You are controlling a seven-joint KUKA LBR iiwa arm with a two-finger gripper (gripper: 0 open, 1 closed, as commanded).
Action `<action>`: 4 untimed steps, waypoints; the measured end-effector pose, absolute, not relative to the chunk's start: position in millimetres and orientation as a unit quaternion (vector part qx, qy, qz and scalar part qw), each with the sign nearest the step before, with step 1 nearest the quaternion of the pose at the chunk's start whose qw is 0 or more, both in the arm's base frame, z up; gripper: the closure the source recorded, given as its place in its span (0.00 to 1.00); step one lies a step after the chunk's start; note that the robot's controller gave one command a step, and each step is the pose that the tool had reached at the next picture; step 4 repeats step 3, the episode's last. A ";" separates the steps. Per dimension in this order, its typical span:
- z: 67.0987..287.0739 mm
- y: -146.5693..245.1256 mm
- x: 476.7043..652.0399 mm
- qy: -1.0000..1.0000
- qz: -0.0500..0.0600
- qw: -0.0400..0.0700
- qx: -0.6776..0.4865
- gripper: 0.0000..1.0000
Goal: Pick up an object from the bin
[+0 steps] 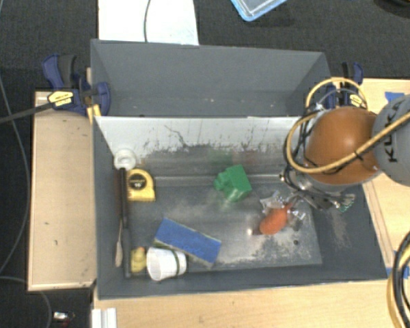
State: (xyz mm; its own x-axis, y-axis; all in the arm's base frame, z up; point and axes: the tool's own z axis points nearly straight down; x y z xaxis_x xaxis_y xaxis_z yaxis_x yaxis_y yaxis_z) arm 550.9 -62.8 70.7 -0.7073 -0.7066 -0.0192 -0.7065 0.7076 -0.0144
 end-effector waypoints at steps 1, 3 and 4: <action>70.9 -62.8 550.8 0.924 -0.003 0.012 -0.382 1.00; 214.4 -116.5 547.9 0.923 0.000 0.009 -0.383 1.00; 214.4 -116.5 547.9 0.923 0.000 0.009 -0.383 1.00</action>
Offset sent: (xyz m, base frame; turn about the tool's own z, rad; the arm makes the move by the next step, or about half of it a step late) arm -0.0071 0.0025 0.1250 0.0353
